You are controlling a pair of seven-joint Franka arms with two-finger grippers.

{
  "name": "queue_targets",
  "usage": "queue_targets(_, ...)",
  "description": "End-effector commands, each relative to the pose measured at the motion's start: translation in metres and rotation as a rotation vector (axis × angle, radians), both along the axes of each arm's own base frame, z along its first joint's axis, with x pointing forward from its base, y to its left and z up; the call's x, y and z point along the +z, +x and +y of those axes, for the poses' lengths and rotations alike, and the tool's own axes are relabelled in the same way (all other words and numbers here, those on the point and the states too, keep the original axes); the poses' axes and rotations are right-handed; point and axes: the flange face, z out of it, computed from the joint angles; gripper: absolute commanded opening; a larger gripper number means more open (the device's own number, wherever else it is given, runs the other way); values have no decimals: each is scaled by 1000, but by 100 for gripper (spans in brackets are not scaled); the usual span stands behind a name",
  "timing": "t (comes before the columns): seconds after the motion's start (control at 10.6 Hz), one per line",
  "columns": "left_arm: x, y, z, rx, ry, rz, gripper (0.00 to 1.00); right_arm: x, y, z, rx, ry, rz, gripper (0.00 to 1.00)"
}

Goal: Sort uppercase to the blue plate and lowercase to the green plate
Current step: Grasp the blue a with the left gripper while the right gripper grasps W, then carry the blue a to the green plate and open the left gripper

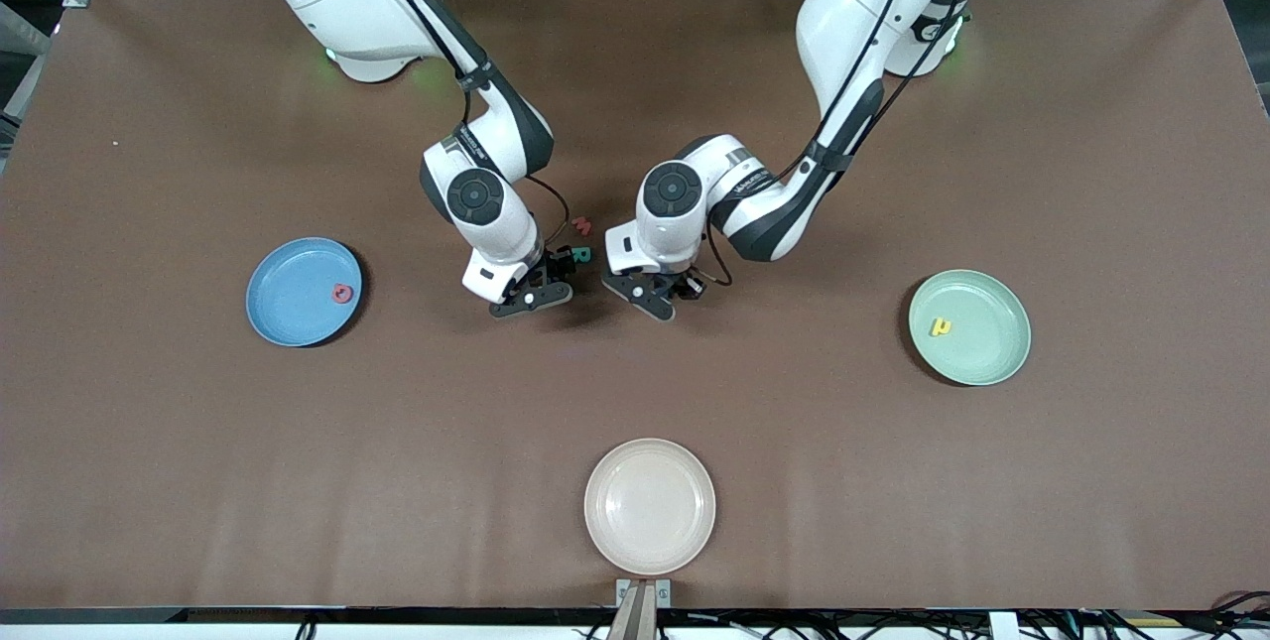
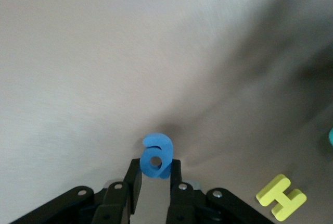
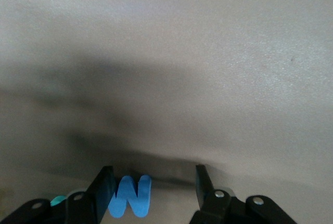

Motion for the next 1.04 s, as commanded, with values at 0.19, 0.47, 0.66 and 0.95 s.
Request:
queue_targets(0.19, 93, 63, 130, 75, 23, 70, 0, -1, -1, 1, -27, 2, -5, 71)
queue_targets(0.47, 97, 87, 280, 14, 68, 129, 1, 1, 0, 3, -62, 5, -6, 71)
queue_targets(0.66, 88, 99, 369, -41, 109, 154, 2, 0, -3, 11, -73, 13, -5, 71)
queue_targets(0.95, 52, 94, 446, 57, 127, 172, 10, -4, -7, 17, -81, 24, -15, 71)
